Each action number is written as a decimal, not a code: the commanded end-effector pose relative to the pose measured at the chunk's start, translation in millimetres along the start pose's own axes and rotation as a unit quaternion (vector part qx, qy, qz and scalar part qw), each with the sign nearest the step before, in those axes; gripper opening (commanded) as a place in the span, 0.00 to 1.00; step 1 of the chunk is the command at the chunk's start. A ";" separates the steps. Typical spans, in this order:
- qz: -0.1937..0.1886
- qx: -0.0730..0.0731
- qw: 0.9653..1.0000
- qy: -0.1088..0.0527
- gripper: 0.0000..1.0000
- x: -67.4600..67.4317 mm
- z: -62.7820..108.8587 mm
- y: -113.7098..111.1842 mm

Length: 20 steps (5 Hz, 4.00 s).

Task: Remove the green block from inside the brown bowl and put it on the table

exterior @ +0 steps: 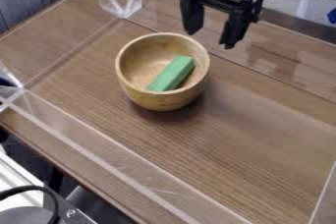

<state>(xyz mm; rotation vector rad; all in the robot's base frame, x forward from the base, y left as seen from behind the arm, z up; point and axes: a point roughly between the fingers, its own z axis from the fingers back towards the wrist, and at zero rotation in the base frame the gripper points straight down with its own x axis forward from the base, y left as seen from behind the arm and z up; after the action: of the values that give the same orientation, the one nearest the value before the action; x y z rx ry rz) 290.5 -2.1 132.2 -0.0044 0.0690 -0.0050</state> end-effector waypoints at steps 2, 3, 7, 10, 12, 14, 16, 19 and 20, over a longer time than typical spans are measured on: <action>0.005 0.006 1.000 0.011 1.00 -5.1 -15.7 15.3; 0.007 0.008 1.000 0.009 1.00 -7.4 -19.5 26.0; -0.002 0.000 1.000 -0.020 1.00 -6.7 -21.8 49.1; 0.000 0.001 1.000 -0.020 1.00 -0.8 -34.5 54.8; 0.003 0.000 1.000 -0.021 1.00 2.8 -41.4 58.2; 0.002 -0.008 0.999 -0.038 0.00 4.4 -27.7 57.1; 0.004 -0.013 0.999 -0.040 1.00 3.9 -18.8 57.0; -0.003 -0.010 0.999 -0.052 1.00 5.4 -20.2 57.5; -0.003 -0.005 0.999 -0.046 1.00 7.0 -28.4 58.9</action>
<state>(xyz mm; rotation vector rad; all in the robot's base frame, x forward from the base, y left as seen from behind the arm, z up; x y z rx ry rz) 291.0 54.9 90.7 -0.0259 0.0212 -0.0090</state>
